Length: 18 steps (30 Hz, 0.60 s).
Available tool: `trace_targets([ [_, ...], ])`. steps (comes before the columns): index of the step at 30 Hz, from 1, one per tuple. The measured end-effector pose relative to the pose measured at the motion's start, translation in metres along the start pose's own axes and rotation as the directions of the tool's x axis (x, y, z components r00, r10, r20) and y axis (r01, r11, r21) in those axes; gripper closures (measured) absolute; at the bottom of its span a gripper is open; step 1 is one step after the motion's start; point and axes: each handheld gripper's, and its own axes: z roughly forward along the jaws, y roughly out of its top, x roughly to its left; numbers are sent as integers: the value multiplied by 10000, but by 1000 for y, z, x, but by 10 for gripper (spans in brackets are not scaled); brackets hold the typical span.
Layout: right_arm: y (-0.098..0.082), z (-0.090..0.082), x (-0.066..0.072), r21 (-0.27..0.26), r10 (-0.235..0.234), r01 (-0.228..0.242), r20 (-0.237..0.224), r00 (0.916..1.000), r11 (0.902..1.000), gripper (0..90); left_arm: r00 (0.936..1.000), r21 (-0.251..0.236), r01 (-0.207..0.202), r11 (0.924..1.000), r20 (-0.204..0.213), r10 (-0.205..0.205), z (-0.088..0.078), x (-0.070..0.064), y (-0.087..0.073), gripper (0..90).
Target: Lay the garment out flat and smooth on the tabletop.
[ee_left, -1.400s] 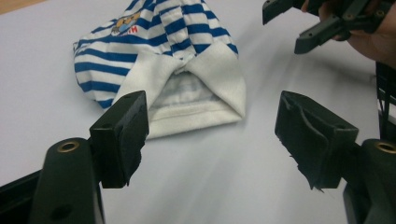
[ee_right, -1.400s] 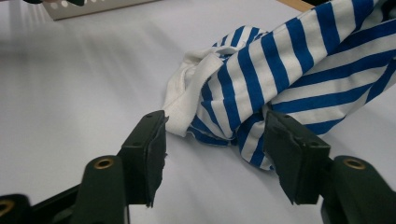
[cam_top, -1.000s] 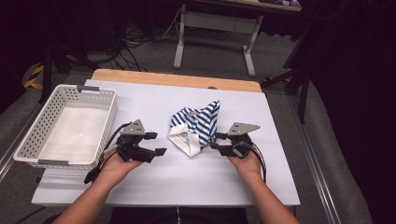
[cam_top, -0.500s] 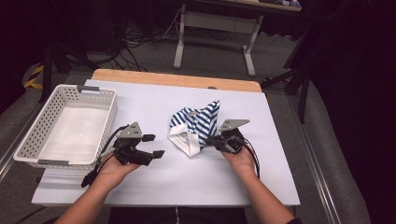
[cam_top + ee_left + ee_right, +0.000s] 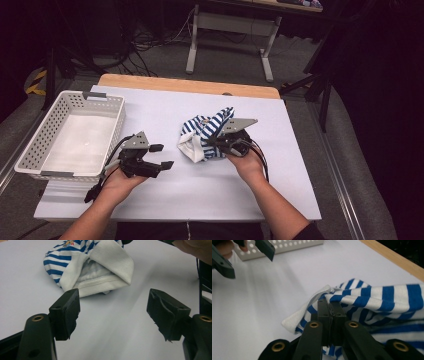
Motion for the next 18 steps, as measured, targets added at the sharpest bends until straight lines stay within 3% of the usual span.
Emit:
trace_targets([
  [11,37,32,15,-237,-588,577,-482,9971,9981,888,9992,-172,168,9997,-361,-174,-9,1,-5,281],
  [18,49,57,20,-45,-673,671,-605,9959,9977,888,9986,-212,153,9997,-504,-164,-12,3,-7,281],
])
